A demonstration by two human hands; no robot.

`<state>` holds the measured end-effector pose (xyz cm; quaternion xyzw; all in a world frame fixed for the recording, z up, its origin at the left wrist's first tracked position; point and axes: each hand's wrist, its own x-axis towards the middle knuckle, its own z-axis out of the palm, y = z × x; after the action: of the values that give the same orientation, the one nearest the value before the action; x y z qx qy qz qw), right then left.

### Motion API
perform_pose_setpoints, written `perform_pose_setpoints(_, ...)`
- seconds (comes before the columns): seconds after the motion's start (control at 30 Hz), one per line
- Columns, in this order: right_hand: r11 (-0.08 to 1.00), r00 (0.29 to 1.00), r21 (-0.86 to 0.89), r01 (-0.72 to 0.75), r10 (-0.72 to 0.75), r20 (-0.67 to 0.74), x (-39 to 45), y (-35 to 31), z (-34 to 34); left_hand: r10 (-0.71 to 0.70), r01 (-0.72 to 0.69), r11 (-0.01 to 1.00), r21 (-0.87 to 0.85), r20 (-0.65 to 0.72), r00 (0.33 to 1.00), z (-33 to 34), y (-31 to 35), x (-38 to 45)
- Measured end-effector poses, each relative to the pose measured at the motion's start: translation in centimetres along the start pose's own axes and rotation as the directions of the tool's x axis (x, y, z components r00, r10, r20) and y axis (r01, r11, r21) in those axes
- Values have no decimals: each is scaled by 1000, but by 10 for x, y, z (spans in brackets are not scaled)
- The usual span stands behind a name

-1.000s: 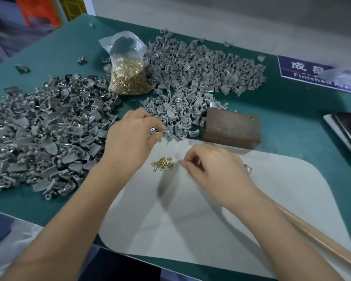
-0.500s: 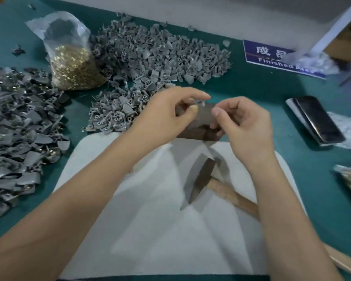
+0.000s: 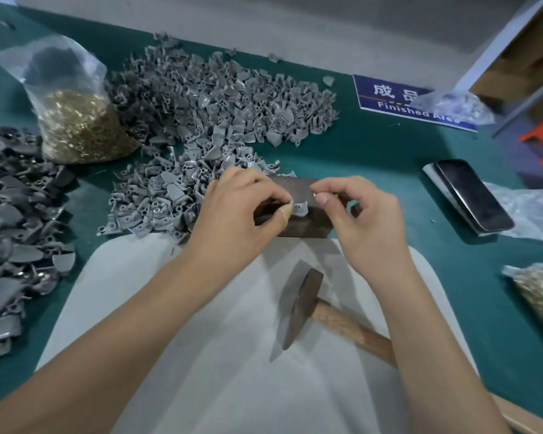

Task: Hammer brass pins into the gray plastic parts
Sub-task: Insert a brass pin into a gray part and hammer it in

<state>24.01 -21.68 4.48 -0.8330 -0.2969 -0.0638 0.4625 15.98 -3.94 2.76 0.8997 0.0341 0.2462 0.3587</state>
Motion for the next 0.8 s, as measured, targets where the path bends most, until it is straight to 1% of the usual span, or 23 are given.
perform_pose_setpoints(0.03,998,999,-58,32,-33,-2,0,0,1,-1,1,1000,-7,-8,1000,1,0,-1)
perform_pose_setpoints(0.1,992,999,-113,48,-48,5,-1,-1,4,-11,10,1000,-28,-23,1000,2,0,-3)
perform_pose_setpoints(0.27,988,997,-155,29,-17,77,-2,-4,11,-23,21,999,-47,-51,998,5,0,-5)
perform_pose_setpoints(0.37,991,995,-136,-13,26,92,-1,-6,10,-20,17,999,-51,-63,998,6,-1,-5)
perform_pose_setpoints(0.47,989,997,-144,-35,44,64,-2,-6,12,-21,17,998,-62,-64,998,7,-2,-4)
perform_pose_setpoints(0.6,972,999,-230,-46,46,-7,-3,-7,13,-33,27,996,-90,-64,997,7,-3,-4)
perform_pose_setpoints(0.63,972,999,-227,-54,52,-15,-3,-7,13,-34,28,995,-97,-67,997,8,-4,-4)
perform_pose_setpoints(0.73,990,997,-116,-82,81,-13,-4,-5,13,-45,38,994,-98,-70,997,8,-4,-5)
perform_pose_setpoints(0.8,995,997,-68,-73,73,-6,-5,-5,14,-49,42,995,-92,-69,996,9,-5,-6)
